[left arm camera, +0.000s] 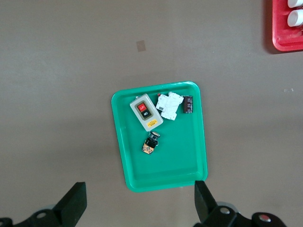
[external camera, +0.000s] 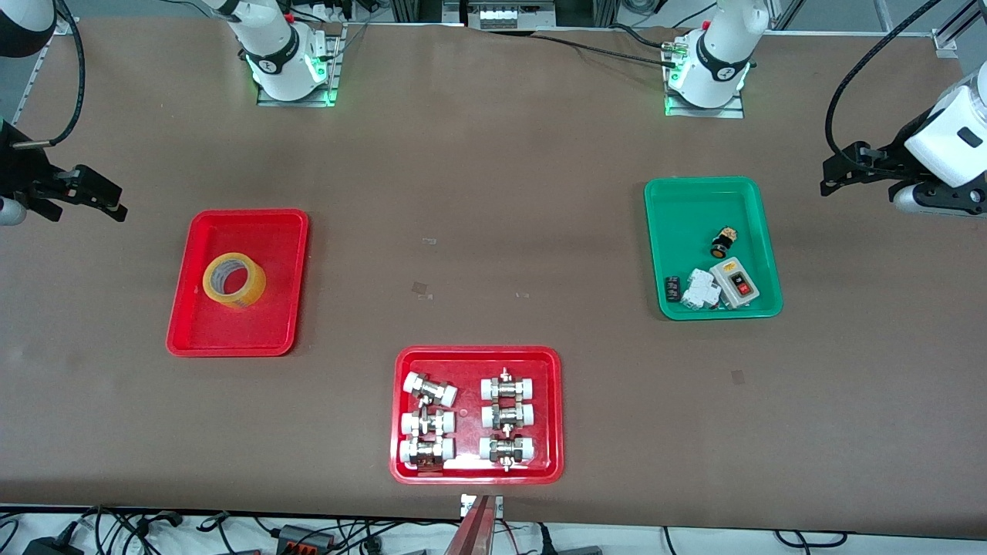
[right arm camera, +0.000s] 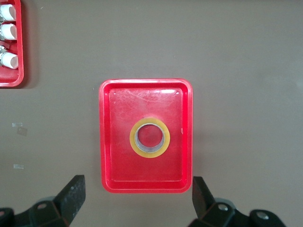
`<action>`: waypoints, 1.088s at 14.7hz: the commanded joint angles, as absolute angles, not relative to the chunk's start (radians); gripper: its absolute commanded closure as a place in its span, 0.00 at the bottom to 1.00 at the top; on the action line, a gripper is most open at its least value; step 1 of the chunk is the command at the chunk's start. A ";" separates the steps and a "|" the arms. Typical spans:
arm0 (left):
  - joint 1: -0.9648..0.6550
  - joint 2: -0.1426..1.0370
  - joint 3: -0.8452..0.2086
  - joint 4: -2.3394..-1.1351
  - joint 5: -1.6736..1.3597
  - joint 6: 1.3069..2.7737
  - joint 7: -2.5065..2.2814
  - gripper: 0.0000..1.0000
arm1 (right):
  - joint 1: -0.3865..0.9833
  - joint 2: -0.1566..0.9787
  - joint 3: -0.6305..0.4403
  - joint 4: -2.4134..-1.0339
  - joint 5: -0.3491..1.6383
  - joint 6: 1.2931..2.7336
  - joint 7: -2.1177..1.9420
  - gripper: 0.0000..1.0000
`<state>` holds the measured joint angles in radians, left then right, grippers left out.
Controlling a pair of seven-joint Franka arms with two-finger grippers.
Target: Left arm passes tape to right arm into tray
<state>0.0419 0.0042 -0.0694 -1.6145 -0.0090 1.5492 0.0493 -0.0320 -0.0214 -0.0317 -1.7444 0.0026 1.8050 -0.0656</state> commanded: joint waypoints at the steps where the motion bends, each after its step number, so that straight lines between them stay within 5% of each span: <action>1: 0.040 0.014 -0.067 -1.588 0.011 1.532 0.057 0.00 | -0.081 -0.037 0.018 -1.744 0.000 1.790 -0.080 0.00; 16: 0.040 0.014 -0.067 -1.588 0.011 1.531 0.058 0.00 | -0.069 -0.067 0.018 -1.752 -0.005 1.727 -0.077 0.00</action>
<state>0.0420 0.0042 -0.0692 -1.6145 -0.0090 1.5492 0.0494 -0.0611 -0.0521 0.0044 -1.7429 0.0026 1.7357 -0.0656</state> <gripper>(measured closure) 0.000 0.000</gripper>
